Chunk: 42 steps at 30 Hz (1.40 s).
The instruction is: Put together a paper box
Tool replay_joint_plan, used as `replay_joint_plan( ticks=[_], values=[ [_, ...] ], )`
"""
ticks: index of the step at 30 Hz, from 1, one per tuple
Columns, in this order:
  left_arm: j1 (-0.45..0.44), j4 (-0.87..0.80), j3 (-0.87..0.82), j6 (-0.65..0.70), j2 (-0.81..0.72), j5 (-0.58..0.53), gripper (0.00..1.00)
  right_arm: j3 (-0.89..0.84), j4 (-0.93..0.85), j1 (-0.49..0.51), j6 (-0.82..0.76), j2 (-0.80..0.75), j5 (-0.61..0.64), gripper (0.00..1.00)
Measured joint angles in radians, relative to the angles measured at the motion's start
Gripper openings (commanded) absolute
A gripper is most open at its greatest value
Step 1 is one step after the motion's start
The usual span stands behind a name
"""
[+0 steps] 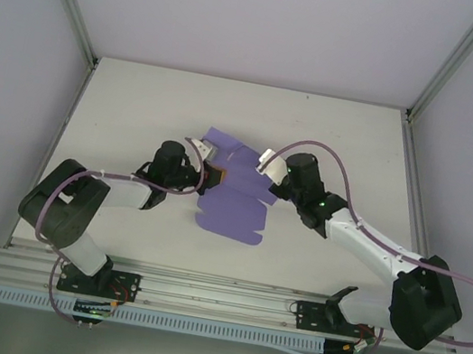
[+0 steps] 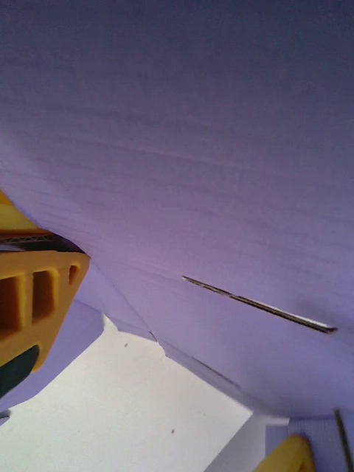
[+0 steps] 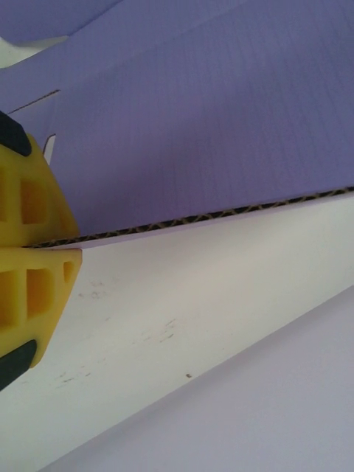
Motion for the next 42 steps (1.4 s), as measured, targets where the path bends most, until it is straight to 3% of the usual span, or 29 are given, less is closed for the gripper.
replay_joint_plan(
  ticks=[12, 16, 21, 28, 35, 42],
  values=[
    [-0.019, -0.26, 0.166, -0.104, 0.123, -0.151, 0.08, -0.002, 0.027, 0.155, -0.02, 0.08, 0.216, 0.0],
    [-0.021, -0.307, 0.177, -0.123, 0.141, -0.185, 0.21, -0.003, 0.056, 0.189, -0.031, 0.129, 0.264, 0.0],
    [-0.036, -0.336, 0.139, -0.134, 0.102, -0.231, 0.31, -0.006, 0.089, 0.2, -0.053, 0.148, 0.29, 0.0],
    [-0.043, -0.389, 0.057, -0.14, -0.034, -0.277, 0.35, -0.007, 0.095, 0.198, -0.063, 0.149, 0.293, 0.0],
    [-0.043, -0.441, 0.042, -0.143, -0.12, -0.296, 0.34, -0.007, 0.095, 0.19, -0.067, 0.149, 0.3, 0.0],
    [-0.043, -0.433, 0.038, -0.147, -0.115, -0.213, 0.16, -0.006, 0.095, 0.191, -0.067, 0.149, 0.3, 0.0]
  ],
)
